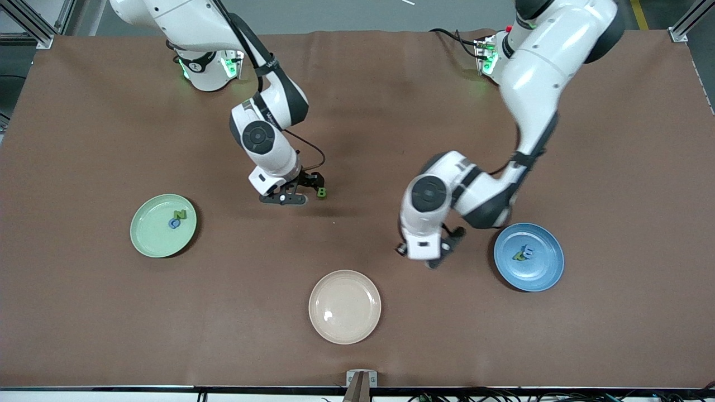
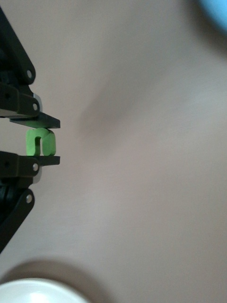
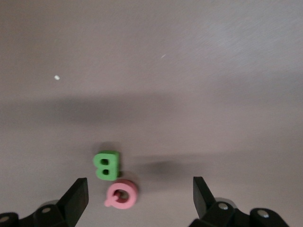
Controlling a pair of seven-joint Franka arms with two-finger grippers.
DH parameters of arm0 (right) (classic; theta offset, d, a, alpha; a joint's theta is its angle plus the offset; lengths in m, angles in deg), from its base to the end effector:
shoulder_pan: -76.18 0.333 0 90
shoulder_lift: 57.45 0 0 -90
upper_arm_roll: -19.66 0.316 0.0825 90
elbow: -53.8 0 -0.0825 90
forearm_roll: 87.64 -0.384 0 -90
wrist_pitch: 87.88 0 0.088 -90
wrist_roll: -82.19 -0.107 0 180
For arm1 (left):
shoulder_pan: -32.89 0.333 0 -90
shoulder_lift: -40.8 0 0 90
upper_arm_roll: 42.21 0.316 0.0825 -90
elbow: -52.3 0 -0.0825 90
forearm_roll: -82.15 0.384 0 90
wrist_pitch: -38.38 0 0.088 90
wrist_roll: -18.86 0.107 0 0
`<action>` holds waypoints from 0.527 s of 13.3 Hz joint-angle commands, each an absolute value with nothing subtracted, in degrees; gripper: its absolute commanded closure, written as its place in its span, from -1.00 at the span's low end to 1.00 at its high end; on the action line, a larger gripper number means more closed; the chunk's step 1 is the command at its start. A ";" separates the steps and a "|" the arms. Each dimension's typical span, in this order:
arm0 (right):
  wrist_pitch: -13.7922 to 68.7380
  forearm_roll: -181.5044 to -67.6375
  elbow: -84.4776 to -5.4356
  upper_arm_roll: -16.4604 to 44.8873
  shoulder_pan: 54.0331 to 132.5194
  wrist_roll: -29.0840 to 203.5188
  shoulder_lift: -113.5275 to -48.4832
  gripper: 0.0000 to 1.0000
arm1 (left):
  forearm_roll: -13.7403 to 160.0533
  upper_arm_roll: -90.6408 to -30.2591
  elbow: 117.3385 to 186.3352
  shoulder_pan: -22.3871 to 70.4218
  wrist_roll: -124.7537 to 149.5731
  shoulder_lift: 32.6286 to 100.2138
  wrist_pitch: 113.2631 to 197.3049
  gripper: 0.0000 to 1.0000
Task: Sort upper and lower case letters into plates
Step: 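Place the green U on the blue plate with the left gripper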
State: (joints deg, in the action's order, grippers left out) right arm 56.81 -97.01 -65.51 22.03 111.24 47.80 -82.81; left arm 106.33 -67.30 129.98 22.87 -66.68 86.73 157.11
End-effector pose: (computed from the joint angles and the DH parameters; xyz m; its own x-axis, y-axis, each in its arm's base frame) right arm 0.4674 0.3555 0.2108 0.9943 -0.0811 -0.0696 -0.0871 -0.9923 -0.0876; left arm 0.6496 -0.3433 0.2719 0.7016 0.7104 0.0564 0.7120 -0.7021 -0.0129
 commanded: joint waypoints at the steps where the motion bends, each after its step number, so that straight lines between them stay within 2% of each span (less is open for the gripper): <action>1: 57.49 -98.10 -62.49 21.33 113.18 46.41 -85.83 -0.90 | 105.79 -67.79 133.15 29.87 -56.07 82.82 153.62 0.98; 7: 57.49 -97.39 -59.14 21.24 114.67 45.71 -89.53 -0.74 | 105.97 -67.70 138.43 45.79 -34.34 81.58 153.87 0.93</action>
